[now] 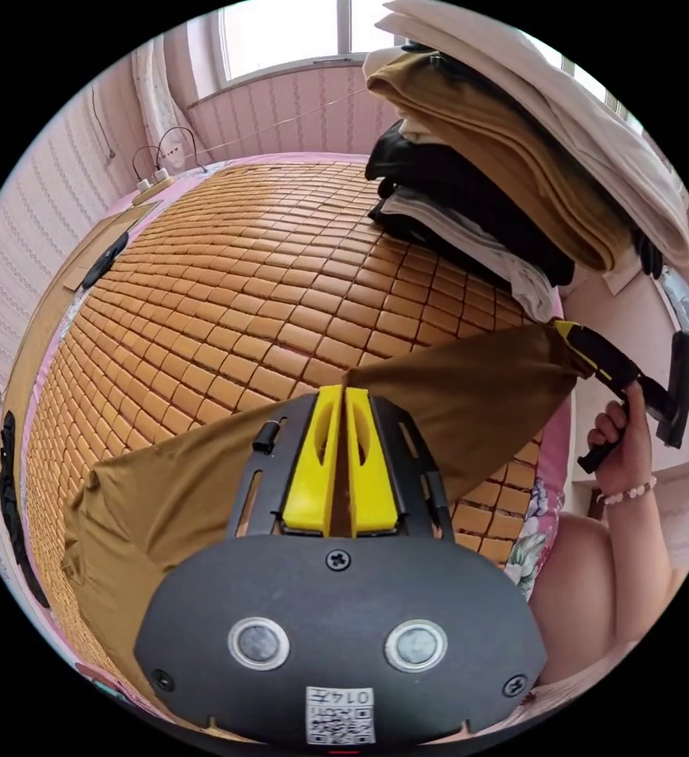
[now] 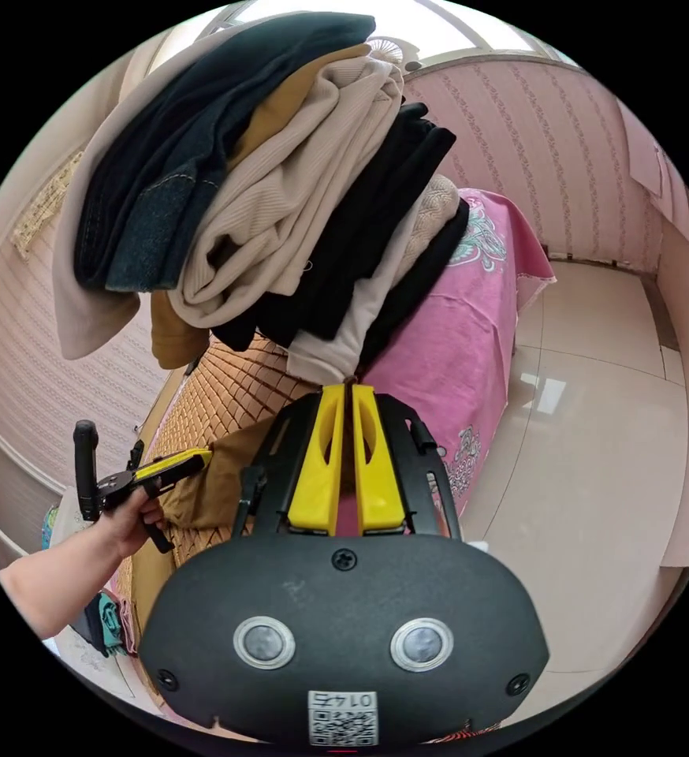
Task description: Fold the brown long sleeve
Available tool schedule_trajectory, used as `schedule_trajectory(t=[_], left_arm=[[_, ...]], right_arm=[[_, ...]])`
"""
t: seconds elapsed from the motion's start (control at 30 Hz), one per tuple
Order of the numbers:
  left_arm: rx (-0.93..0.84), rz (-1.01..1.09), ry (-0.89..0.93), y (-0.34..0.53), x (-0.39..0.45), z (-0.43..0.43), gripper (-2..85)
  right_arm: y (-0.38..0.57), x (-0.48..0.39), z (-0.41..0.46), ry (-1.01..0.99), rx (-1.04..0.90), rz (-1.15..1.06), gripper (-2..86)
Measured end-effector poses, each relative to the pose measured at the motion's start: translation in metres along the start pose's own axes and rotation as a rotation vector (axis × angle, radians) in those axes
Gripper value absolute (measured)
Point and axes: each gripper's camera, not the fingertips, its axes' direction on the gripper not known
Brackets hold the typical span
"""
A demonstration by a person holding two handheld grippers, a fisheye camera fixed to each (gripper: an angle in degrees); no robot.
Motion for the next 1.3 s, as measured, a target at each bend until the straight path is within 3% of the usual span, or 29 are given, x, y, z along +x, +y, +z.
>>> schedule_trajectory(t=[0.17, 0.4, 0.53, 0.63, 0.73, 0.83, 0.97, 1.3], left_arm=[[0.071, -0.085, 0.026, 0.024, -0.01, -0.027, -0.8], [0.197, -0.203, -0.023, 0.111, -0.038, -0.115, -1.0], [0.298, -0.243, -0.061, 0.201, -0.055, -0.181, -0.9], [0.314, -0.32, -0.118, 0.28, -0.069, -0.22, -0.5], [0.31, -0.425, -0.167, 0.373, -0.076, -0.254, 0.3], [0.272, -0.5, -0.201, 0.468, -0.064, -0.278, 1.4], [0.24, -0.602, -0.126, 0.569, -0.035, -0.287, 3.5], [0.126, -0.664, 0.026, 0.606, -0.036, -0.225, 9.6]], right_arm=[[0.023, -0.017, -0.016, -0.094, 0.037, -0.125, 0.7], [0.095, -0.132, -0.078, -0.491, 0.032, -0.528, 0.6], [0.142, -0.239, -0.126, -0.926, -0.161, -0.776, 0.7], [0.22, -0.316, -0.143, -1.036, -0.368, -0.97, 0.9], [0.329, -0.38, -0.123, -0.996, -0.648, -1.145, 1.5], [0.435, -0.407, -0.091, -0.765, -0.77, -1.289, 2.8], [0.505, -0.412, -0.07, -0.677, -0.936, -1.363, 4.1], [0.544, -0.407, 0.002, -0.382, -1.038, -1.278, 4.3]])
